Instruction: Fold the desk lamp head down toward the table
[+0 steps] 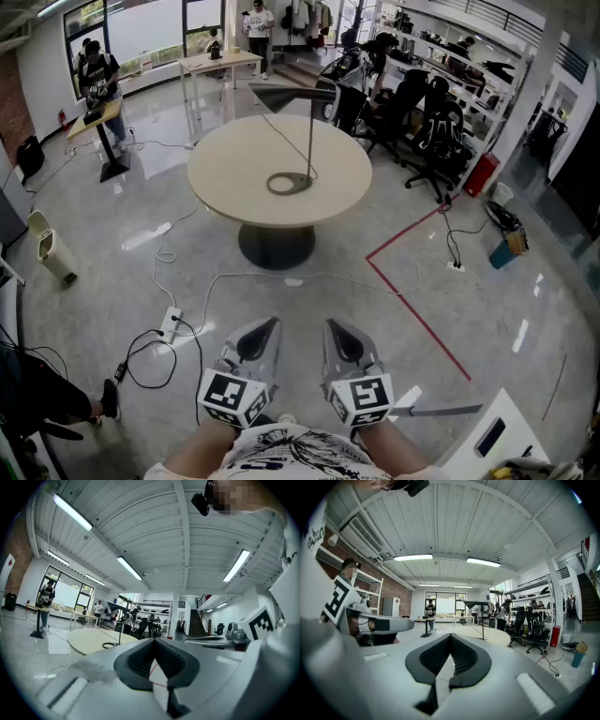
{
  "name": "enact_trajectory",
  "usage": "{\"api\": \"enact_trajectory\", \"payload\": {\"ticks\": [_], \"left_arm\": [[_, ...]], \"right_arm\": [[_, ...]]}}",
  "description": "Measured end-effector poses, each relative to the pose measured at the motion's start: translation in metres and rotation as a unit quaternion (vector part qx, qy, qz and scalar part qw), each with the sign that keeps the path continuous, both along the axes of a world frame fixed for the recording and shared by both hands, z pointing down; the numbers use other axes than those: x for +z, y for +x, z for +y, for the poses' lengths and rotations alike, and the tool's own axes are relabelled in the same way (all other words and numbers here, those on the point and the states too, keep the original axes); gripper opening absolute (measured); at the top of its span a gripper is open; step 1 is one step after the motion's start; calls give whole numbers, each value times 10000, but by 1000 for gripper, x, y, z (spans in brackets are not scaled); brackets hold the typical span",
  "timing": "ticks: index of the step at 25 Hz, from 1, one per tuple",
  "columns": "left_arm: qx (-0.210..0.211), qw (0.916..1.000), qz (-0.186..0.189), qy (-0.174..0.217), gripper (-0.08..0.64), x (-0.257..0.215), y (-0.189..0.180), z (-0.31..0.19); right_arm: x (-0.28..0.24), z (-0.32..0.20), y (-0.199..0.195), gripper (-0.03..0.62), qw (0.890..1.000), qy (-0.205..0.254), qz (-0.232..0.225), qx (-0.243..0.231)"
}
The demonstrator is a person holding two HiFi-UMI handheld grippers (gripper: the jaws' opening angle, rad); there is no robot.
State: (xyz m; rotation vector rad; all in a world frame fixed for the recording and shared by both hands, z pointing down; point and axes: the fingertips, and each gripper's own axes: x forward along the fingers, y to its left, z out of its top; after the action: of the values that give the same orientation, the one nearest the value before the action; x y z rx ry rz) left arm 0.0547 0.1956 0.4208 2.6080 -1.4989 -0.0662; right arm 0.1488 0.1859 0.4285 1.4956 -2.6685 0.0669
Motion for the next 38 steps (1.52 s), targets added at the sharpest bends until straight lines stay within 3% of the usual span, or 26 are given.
{"api": "enact_trajectory", "payload": {"ticks": [17, 26, 34, 38], "left_arm": [[27, 9999, 11, -133, 6, 10, -1, 6], [-21, 9996, -44, -267, 6, 13, -2, 5], [-79, 9993, 62, -348, 6, 10, -28, -35], [11, 9992, 111, -382, 6, 7, -38, -68]], "right_arm": [[9, 5, 1, 9, 9996, -170, -233, 74], [17, 0, -6, 9, 9980, -508, -298, -217], [22, -31, -25, 9, 9986, -495, 32, -205], [16, -62, -35, 9, 9984, -535, -25, -154]]}}
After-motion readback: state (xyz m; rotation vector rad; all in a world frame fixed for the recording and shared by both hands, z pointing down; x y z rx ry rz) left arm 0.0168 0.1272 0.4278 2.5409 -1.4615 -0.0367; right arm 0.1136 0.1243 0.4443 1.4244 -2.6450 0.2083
